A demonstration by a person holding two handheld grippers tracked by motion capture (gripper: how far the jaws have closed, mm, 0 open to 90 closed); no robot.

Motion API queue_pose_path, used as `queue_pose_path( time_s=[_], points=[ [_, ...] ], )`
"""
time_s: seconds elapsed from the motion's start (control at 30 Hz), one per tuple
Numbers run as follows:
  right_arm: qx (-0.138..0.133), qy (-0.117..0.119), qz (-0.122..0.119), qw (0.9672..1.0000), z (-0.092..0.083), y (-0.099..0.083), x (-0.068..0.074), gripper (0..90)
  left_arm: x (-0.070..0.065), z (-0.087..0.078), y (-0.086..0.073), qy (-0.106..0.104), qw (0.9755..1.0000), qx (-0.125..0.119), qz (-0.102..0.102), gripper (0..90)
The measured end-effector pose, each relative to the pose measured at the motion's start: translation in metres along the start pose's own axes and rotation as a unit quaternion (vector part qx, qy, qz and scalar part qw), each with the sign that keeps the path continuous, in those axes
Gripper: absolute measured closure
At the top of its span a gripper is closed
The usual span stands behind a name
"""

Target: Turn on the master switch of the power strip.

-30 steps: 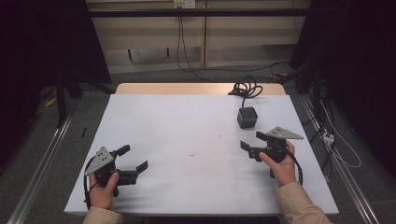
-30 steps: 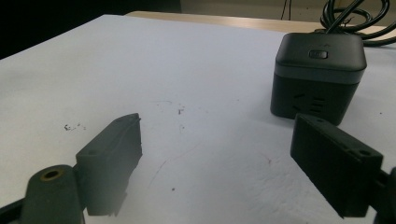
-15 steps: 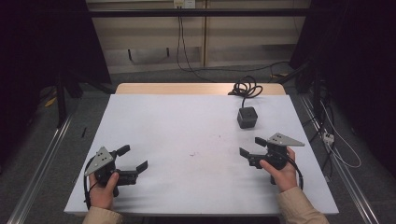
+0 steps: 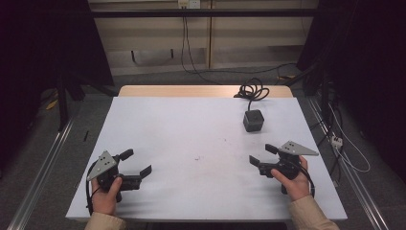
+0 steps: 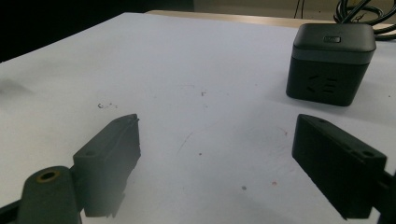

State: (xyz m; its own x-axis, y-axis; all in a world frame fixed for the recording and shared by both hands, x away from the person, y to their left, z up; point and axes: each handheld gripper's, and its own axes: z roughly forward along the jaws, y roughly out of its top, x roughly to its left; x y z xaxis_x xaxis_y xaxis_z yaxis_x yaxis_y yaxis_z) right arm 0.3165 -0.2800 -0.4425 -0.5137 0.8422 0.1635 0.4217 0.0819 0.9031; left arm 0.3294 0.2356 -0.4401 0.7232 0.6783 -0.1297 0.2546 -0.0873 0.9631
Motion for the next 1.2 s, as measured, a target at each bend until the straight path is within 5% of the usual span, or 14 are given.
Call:
queue_pose_path(
  time_s=[1.2],
  points=[
    [-0.007,-0.008,-0.009,0.9999,-0.025,-0.019,0.006,15.1,0.000,0.001,-0.001,-0.001,1.0000,0.008,-0.002,3.0]
  ],
)
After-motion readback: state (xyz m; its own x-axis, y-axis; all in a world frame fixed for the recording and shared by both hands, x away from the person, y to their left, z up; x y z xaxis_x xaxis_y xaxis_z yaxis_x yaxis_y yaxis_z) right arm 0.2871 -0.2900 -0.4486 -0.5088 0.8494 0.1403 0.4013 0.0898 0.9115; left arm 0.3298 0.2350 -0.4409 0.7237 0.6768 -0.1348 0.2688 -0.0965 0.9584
